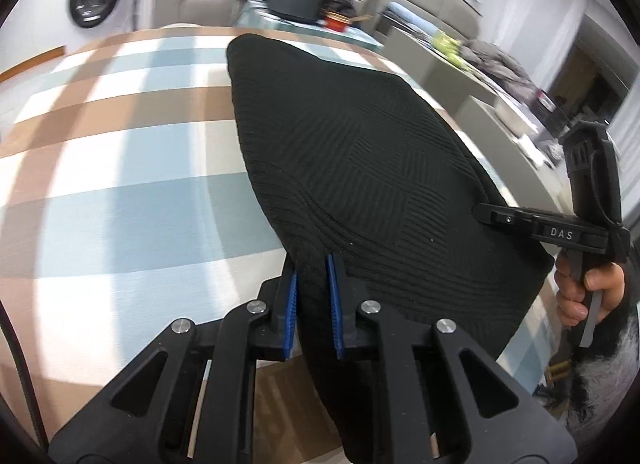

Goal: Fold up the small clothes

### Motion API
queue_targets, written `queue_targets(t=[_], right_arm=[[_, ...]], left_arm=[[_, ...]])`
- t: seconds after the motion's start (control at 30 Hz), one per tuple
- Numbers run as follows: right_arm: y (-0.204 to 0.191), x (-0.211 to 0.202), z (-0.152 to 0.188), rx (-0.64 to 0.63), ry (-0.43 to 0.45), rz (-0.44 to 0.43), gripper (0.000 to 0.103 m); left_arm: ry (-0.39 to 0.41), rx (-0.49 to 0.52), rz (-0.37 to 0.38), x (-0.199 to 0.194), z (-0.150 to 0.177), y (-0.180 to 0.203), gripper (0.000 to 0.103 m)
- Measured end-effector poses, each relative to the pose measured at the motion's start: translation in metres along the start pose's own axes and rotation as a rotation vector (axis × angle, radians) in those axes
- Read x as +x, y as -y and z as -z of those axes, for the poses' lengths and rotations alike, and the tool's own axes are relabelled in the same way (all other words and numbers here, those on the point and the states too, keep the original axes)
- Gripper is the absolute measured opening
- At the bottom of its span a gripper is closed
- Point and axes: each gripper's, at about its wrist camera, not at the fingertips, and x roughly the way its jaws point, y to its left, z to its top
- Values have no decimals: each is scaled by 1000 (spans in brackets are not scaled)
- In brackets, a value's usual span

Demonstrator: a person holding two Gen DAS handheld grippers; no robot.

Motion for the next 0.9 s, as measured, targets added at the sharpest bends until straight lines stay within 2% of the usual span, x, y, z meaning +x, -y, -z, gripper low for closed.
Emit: queue_targets(t=[0.2,0.3,0.4,0.6,0.63,0.7,0.83,0.9], right_arm=[[-61,36,-18,-69,-24,-58,25],[-75,41,-22,-85,-27,-56,25],[-69,31,-16,-72,-29,-57,25],[-62,4,7,-32,-32,-175,25],[-63,4,8,-41,-29,-163,25],[-69,6,9,-74,-21,-131,14],[-86,-13,4,-138,45,-152,13],[-84,-13,5,-145,40,-118,13]], left_arm=[[41,-87,-122,-32,10,-58,11],[43,-117,-125,-38,12,-76,14],[50,-116,-139,-45,14,-82,16],[76,-107,-164,-61,15,-80,16],[80,-109,-164,-63,15,-80,16],[81,-115,-164,-65,16,-76,16],[99,-112,-183,-76,18,-73,16],[109,-114,-181,-83,20,-70,16]])
